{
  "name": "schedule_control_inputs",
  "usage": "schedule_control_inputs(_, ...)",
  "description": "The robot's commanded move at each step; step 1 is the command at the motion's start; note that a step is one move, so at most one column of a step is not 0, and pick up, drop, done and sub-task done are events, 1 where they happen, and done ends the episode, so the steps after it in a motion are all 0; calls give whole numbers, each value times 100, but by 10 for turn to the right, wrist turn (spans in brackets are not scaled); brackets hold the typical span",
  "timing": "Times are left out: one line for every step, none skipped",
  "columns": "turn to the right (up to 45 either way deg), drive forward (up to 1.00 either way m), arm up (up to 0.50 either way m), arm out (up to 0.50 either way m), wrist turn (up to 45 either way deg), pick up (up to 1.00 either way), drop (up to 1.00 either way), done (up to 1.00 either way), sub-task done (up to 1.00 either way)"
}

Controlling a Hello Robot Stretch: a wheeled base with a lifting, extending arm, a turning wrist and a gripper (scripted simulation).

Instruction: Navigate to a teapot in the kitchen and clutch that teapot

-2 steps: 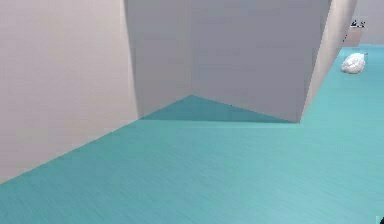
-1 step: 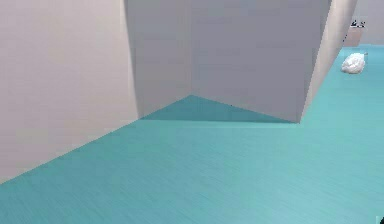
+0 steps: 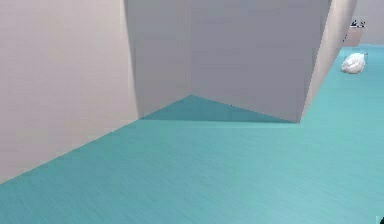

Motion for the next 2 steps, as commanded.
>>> schedule_control_inputs(0,0,0,0,450,0,0,0,0)
schedule_control_inputs(0,0,0,0,450,0,0,0,0)
